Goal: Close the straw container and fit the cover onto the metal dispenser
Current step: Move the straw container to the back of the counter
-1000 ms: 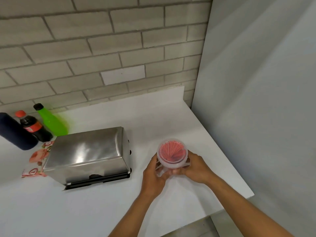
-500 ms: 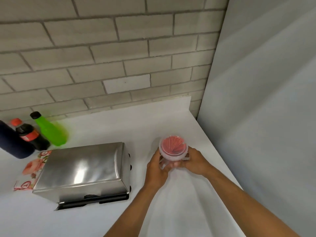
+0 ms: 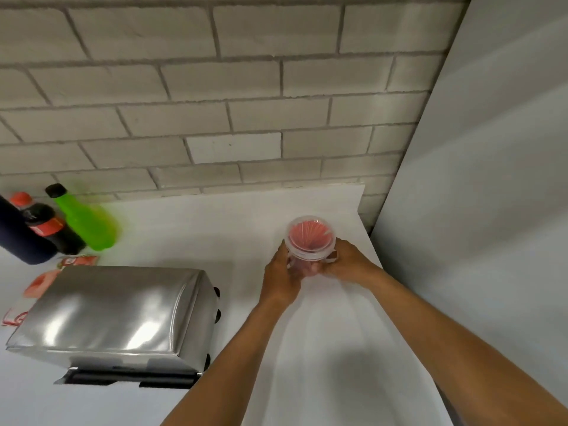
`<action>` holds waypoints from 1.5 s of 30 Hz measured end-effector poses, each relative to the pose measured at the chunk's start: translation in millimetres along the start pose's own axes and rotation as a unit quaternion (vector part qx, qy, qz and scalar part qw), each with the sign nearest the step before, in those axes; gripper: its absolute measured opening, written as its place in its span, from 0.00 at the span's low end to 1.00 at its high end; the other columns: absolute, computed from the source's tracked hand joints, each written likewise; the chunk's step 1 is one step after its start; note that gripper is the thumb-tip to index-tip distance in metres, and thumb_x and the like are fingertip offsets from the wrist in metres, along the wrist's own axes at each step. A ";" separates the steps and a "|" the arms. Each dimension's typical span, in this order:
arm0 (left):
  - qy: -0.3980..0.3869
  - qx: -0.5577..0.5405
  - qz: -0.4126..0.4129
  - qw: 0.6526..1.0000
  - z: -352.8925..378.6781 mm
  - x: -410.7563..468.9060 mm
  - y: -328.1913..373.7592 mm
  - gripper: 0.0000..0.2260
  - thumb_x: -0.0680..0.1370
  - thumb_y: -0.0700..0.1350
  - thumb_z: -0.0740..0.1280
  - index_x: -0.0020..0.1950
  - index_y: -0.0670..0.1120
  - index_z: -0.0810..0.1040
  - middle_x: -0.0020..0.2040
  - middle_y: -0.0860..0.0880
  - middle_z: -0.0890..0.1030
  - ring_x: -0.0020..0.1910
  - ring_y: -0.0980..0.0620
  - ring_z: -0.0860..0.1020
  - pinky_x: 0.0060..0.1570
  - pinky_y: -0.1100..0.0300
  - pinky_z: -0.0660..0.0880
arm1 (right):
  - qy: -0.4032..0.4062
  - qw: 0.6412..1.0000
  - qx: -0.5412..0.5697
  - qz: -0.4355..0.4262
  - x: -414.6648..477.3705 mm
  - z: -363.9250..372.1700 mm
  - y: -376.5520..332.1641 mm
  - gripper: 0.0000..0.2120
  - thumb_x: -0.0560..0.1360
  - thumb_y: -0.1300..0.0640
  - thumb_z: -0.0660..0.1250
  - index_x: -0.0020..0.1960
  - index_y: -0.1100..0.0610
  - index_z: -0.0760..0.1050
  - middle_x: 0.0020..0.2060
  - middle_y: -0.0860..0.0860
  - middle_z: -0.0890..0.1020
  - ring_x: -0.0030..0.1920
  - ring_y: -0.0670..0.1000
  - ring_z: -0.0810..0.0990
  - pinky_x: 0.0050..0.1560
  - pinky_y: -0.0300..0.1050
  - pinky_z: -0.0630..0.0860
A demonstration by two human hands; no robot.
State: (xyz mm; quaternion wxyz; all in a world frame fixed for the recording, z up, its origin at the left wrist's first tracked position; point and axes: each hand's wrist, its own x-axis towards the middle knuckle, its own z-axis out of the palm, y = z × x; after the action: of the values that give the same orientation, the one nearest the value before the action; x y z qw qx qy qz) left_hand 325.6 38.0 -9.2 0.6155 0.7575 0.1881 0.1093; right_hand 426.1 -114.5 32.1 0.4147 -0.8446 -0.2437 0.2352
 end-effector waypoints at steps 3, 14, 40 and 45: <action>0.002 0.031 0.031 0.999 1.4 18.9 2.0 0.33 0.78 0.38 0.74 0.78 0.60 0.67 0.65 0.54 0.80 0.62 0.53 0.79 0.53 0.68 0.79 | -0.002 1.000 0.013 -0.009 18.0 -9.4 1.2 0.31 0.69 0.56 0.82 0.69 0.46 0.76 0.62 0.47 0.83 0.63 0.51 0.81 0.64 0.49 0.79; 0.023 0.051 0.047 0.997 -0.6 62.3 5.9 0.34 0.75 0.36 0.76 0.71 0.65 0.68 0.58 0.69 0.78 0.55 0.69 0.78 0.51 0.73 0.76 | -0.004 0.999 0.042 0.015 65.1 -17.8 -1.1 0.37 0.67 0.58 0.84 0.73 0.54 0.74 0.65 0.53 0.82 0.66 0.56 0.79 0.67 0.58 0.78; 0.045 0.044 -0.073 0.995 -21.2 -31.2 42.7 0.34 0.75 0.50 0.78 0.78 0.56 0.66 0.69 0.56 0.77 0.58 0.57 0.80 0.37 0.76 0.73 | -0.003 0.990 0.118 0.083 -20.0 -38.7 -14.5 0.31 0.69 0.49 0.82 0.69 0.42 0.76 0.58 0.45 0.84 0.57 0.44 0.83 0.58 0.42 0.79; 0.028 0.041 -0.014 0.999 -60.5 -66.9 73.3 0.33 0.75 0.51 0.78 0.77 0.58 0.68 0.67 0.59 0.77 0.57 0.63 0.79 0.46 0.74 0.75 | -0.020 0.990 0.134 0.047 -51.5 -9.8 -57.7 0.22 0.71 0.56 0.80 0.62 0.39 0.80 0.55 0.47 0.87 0.58 0.47 0.85 0.60 0.44 0.82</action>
State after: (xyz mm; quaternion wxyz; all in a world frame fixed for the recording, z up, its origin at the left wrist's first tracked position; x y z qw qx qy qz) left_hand 252.1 51.3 79.8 0.5795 0.7763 0.2199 0.1144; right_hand 379.8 -120.5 94.6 0.5075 -0.7869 -0.1789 0.3020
